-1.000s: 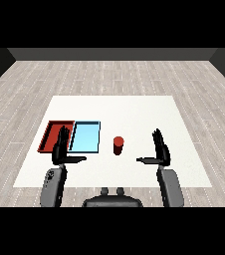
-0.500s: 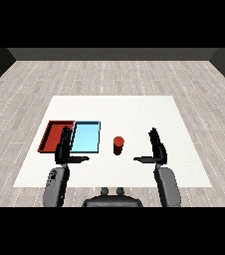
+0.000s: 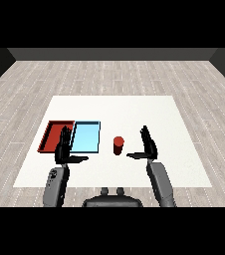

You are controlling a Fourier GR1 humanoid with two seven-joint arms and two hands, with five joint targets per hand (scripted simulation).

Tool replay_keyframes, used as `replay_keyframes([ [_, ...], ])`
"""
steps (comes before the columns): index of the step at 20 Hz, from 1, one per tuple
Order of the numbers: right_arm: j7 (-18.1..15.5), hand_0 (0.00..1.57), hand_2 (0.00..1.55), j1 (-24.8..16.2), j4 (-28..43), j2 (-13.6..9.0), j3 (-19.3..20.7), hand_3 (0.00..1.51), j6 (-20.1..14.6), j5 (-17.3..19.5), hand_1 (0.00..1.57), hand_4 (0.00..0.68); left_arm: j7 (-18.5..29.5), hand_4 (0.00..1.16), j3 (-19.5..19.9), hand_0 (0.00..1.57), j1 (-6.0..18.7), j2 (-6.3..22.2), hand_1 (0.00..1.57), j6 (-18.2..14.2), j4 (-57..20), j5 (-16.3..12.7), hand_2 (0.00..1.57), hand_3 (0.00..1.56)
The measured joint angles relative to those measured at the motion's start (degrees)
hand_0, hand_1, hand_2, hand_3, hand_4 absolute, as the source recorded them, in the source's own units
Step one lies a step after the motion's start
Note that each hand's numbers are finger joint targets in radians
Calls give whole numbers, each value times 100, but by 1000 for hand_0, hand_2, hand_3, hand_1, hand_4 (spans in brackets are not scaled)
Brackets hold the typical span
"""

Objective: Pick the red can and put it in the red box

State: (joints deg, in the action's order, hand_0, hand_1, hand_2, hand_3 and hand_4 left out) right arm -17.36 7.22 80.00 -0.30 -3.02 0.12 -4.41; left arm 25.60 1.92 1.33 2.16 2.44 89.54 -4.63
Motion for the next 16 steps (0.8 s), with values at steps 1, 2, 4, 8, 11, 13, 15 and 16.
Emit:
replay_keyframes([
  [1,-44,0,0,43,-125,-5,37,0,30,-24,0,0,11,0,37,0,-42,30,0,75,3,-72,0,0],
  [2,-134,0,0,54,-266,2,41,0,70,-23,0,0,-133,0,78,0,-46,85,0,97,145,-131,0,0],
  [4,-150,0,0,175,-467,9,45,0,90,-65,0,0,-111,0,93,0,6,94,0,109,104,-124,0,0],
  [8,-289,0,0,412,-874,22,-259,0,-176,-327,0,0,-249,0,130,0,40,122,0,114,170,-154,0,0],
  [11,-339,0,0,600,-1131,26,-435,0,-299,-449,0,0,-270,0,165,0,117,126,0,133,122,-192,0,0],
  [13,-451,0,0,779,-1454,28,-511,0,-356,-624,0,0,-262,0,175,0,185,101,0,79,58,-162,0,0],
  [15,-512,0,0,852,-1568,29,-688,0,-481,-795,0,0,-272,0,191,0,114,113,0,109,134,-193,0,0],
  [16,-658,0,0,830,-1707,29,-698,0,-425,-864,0,0,-334,0,160,0,100,80,0,57,218,-173,0,0],
])
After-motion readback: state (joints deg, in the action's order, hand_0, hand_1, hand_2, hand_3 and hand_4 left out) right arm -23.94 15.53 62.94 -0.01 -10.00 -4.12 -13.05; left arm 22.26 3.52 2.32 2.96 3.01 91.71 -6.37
